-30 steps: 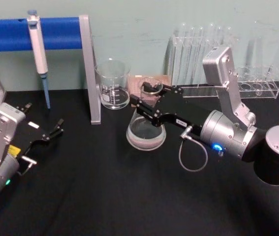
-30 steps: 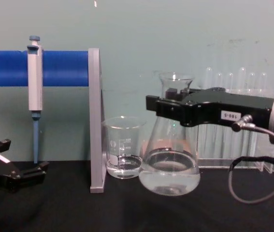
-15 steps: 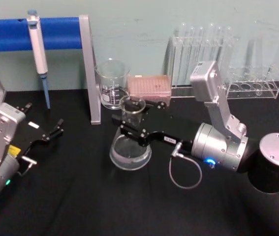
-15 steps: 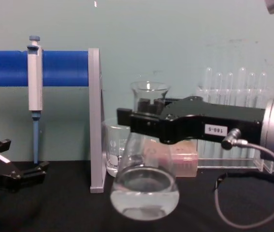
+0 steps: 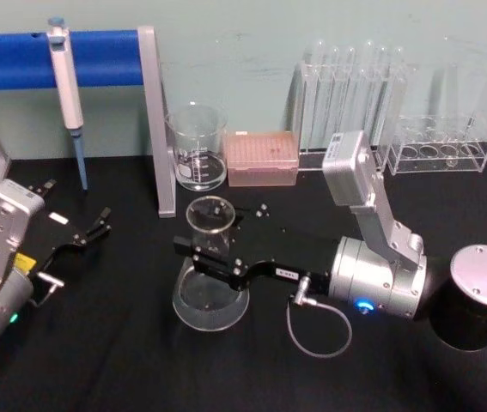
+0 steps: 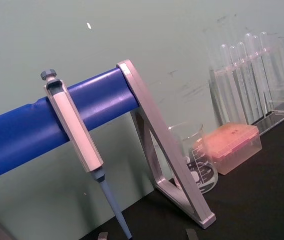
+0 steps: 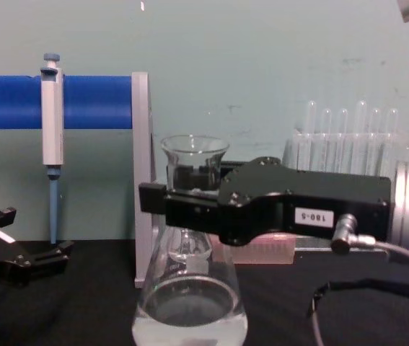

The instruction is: Grasp the erlenmeyer flask with one hand, shake it three times, then place it back.

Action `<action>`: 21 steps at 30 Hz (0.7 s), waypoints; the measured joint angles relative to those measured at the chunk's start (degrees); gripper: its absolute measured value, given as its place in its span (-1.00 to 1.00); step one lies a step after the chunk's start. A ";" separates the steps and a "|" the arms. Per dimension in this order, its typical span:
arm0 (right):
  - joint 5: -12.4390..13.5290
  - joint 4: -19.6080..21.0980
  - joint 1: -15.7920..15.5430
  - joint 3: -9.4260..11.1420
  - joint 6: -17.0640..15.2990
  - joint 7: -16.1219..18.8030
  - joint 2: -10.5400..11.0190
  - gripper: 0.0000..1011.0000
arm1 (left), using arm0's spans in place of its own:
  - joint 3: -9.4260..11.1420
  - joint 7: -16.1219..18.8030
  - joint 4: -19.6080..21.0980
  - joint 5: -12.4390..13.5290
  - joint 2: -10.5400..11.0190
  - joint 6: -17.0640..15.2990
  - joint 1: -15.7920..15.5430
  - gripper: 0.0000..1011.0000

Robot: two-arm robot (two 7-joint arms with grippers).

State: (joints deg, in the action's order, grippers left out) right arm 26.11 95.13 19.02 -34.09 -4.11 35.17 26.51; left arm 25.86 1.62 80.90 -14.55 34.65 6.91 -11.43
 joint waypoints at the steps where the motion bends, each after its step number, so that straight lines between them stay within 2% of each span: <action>1: 0.07 0.06 0.00 -0.14 0.08 0.15 0.13 -0.11 | 0.00 0.00 0.00 0.00 0.00 0.00 0.00 0.98; 9: 0.61 0.78 0.10 -1.30 0.75 1.17 1.45 -0.11 | 0.00 0.00 0.00 0.00 0.00 0.00 0.00 0.98; 21: 0.82 1.01 0.41 -2.02 1.02 1.03 2.06 -0.11 | 0.00 0.00 0.00 0.00 0.00 0.00 0.00 0.98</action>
State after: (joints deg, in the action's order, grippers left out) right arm 26.93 96.14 19.42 -36.11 -3.10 36.21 28.57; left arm 25.86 1.62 80.90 -14.55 34.65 6.91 -11.43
